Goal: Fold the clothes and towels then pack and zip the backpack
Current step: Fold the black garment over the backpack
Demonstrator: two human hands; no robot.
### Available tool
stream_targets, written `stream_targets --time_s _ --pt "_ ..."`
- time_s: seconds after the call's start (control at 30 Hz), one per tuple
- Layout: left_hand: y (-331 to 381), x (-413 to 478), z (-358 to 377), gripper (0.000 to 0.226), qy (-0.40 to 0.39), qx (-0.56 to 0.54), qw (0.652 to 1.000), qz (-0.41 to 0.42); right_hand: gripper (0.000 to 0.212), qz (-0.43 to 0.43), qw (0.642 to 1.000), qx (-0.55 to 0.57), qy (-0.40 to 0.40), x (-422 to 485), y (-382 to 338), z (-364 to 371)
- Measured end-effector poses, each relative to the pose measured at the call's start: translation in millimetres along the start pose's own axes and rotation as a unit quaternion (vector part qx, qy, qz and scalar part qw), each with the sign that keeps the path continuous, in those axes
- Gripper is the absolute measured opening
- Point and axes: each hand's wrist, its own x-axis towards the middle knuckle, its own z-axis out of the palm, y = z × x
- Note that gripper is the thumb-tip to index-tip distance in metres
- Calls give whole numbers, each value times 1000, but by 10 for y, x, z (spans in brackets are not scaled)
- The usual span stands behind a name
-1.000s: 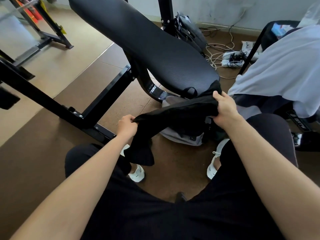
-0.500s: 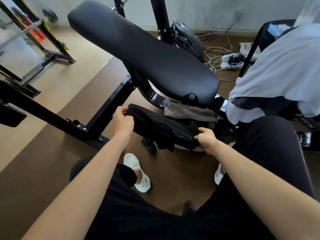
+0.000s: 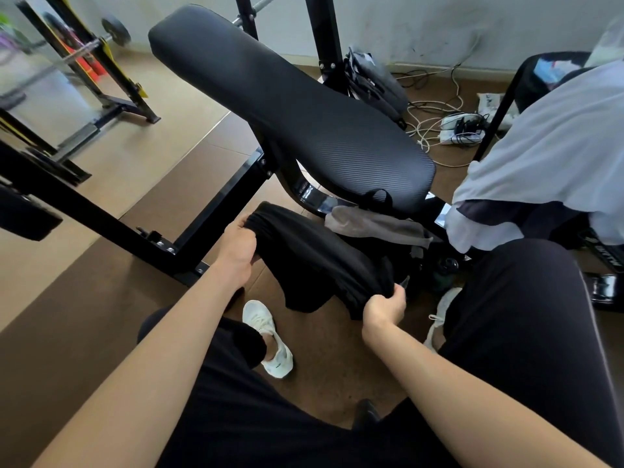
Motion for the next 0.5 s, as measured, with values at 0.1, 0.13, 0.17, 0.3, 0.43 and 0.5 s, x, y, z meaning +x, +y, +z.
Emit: stream_targets --time_s 0.1,0.13,0.17,0.3,0.43,0.5 --pt "15 -82 20 26 -44 -14 999 6 59 52 992 -82 -76 -51 150 35" --pt "35 -127 37 25 -62 -26 998 15 57 80 985 -99 -117 -65 159 54" --pt "57 -176 44 23 -79 -36 996 25 53 108 977 -104 -152 -50 165 75" --pt "123 -276 -52 21 -161 -46 985 46 35 176 945 -116 -252 -96 106 34" --pt "155 -278 -252 37 -258 -35 964 45 18 79 955 -172 -228 1 -108 64" --pt "176 -297 -301 48 -280 -30 959 42 51 -79 955 -193 -211 68 -330 120"
